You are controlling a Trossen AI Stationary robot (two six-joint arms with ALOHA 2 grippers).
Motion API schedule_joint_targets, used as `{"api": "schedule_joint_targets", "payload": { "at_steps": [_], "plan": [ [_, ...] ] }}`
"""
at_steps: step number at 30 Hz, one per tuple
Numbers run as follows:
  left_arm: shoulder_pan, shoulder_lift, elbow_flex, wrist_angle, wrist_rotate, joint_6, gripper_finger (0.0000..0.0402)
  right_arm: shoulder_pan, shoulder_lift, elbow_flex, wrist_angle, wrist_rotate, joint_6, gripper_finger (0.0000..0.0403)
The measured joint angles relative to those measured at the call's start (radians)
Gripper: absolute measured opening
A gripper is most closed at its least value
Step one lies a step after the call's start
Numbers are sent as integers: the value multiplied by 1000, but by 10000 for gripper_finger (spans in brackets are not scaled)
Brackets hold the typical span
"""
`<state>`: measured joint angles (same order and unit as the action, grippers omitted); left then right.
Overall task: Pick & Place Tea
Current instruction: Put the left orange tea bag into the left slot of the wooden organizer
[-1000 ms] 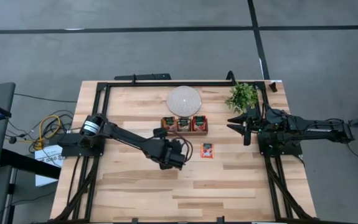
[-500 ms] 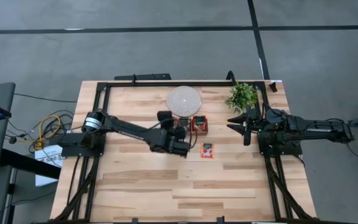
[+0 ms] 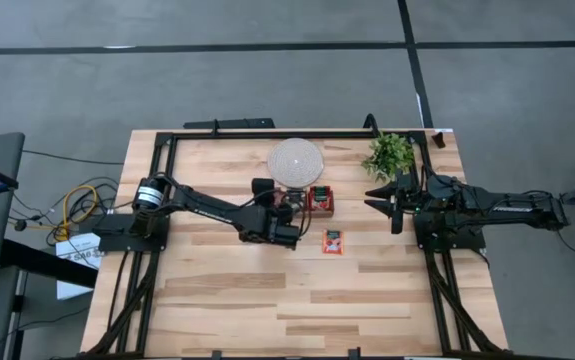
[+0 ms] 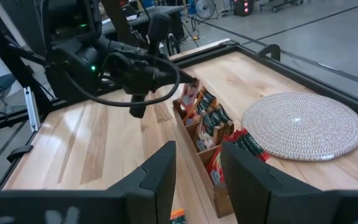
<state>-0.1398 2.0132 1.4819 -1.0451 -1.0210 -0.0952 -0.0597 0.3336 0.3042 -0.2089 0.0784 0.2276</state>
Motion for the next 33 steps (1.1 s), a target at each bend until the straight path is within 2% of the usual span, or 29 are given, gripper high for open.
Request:
{"api": "schedule_joint_targets", "payload": {
  "at_steps": [11,18,21,33],
  "plan": [
    [8,0,-2,81,66,1,0,-1,0,0,2,0,1,118],
    [24,0,-49,103,59,3,0,-1,0,0,8,0,9,118],
    [23,0,-72,133,58,50,0,-1,0,0,8,0,9,118],
    [23,0,-76,199,66,113,0,-1,0,0,8,0,9,118]
  ]
}}
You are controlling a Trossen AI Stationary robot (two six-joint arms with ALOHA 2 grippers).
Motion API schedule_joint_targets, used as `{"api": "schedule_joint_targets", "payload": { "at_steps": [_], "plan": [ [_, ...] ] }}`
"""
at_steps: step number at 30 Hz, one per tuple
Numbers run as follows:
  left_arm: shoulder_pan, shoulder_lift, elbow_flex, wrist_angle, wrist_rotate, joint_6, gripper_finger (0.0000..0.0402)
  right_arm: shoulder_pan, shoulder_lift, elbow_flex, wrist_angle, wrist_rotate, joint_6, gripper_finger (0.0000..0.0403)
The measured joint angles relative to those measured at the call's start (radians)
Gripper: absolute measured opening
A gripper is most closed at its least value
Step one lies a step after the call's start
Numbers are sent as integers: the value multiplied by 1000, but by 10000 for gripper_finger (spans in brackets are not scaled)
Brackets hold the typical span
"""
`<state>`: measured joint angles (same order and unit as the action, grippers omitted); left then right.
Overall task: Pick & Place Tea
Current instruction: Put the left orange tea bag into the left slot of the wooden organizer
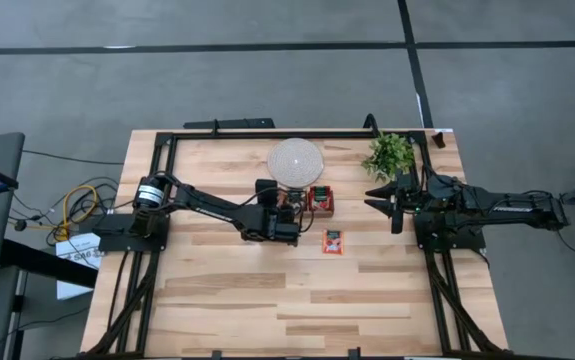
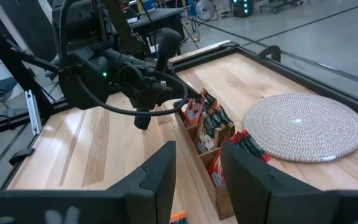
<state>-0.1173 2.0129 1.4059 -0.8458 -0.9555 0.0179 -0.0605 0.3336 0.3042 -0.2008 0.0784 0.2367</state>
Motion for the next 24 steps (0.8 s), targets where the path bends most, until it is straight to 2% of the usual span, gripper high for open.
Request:
{"api": "schedule_joint_targets", "payload": {
  "at_steps": [16,24],
  "plan": [
    [0,0,0,0,1,39,1,0,0,0,0,0,0,118],
    [0,0,0,0,2,39,44,0,0,0,0,0,0,118]
  ]
}}
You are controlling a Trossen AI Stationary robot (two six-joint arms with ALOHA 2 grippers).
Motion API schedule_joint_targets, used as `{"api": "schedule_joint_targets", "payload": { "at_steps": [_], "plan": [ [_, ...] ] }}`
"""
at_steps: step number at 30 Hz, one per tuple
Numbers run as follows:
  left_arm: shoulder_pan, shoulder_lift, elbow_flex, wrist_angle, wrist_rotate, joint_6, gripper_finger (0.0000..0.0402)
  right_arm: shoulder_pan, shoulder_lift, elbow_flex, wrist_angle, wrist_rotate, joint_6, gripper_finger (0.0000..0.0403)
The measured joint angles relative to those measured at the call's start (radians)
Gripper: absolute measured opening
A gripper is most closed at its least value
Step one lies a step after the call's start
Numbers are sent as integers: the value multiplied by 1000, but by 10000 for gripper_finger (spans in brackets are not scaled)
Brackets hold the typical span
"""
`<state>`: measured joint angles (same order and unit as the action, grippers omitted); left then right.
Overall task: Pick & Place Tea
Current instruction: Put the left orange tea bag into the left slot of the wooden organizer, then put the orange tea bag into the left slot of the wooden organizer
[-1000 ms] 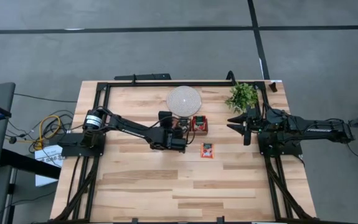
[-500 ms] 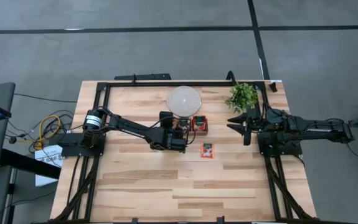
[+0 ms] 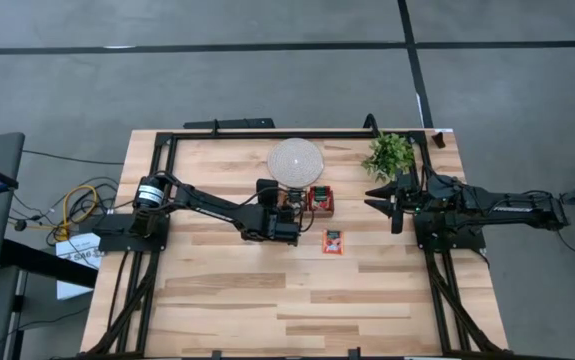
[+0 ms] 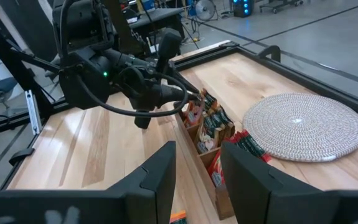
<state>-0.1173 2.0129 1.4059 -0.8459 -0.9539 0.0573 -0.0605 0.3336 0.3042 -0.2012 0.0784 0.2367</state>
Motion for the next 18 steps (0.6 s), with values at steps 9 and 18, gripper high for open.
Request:
{"api": "schedule_joint_targets", "payload": {
  "at_steps": [9,18],
  "plan": [
    [-12,0,60,-44,1,3,96,0,0,0,0,0,0,118],
    [-11,0,274,-221,33,-24,101,0,0,0,0,0,1,118]
  ]
}}
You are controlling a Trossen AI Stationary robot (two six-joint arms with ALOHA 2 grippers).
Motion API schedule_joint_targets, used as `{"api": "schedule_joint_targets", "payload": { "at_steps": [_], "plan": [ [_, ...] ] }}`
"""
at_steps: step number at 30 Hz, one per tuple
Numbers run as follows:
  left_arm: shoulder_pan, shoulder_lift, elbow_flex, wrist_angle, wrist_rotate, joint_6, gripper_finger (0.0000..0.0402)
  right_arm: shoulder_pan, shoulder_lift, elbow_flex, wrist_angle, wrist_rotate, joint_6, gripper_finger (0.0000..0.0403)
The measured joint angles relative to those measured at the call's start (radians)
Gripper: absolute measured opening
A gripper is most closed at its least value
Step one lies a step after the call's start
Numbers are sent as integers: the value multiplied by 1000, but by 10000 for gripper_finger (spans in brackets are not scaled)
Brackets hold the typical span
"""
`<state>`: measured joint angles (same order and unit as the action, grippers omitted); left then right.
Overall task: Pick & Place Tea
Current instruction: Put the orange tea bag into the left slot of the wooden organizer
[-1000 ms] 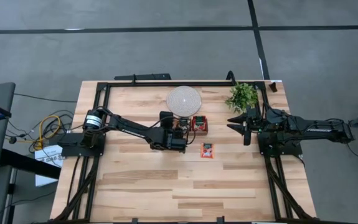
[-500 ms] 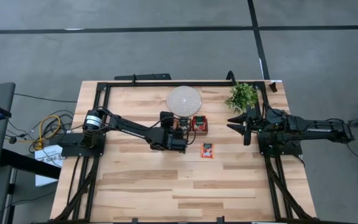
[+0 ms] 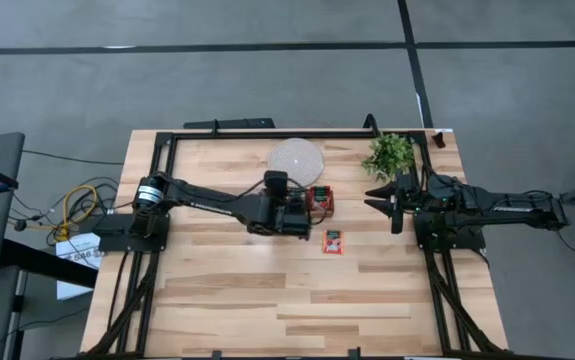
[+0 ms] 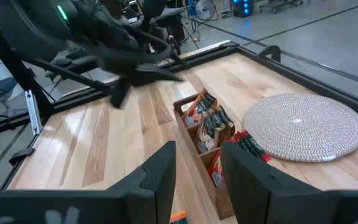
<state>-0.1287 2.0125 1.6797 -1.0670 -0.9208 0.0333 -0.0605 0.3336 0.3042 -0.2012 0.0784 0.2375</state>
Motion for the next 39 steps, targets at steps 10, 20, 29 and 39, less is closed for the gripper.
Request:
{"api": "schedule_joint_targets", "payload": {
  "at_steps": [10,20,29,39],
  "plan": [
    [2,-1,174,410,658,18,99,0,0,0,0,0,0,118],
    [-10,160,174,634,728,-23,99,0,0,0,-1,0,0,118],
    [-22,271,173,644,750,-27,99,0,0,0,-2,0,0,118],
    [-23,346,173,685,658,-53,99,0,0,0,-1,0,0,118]
  ]
}}
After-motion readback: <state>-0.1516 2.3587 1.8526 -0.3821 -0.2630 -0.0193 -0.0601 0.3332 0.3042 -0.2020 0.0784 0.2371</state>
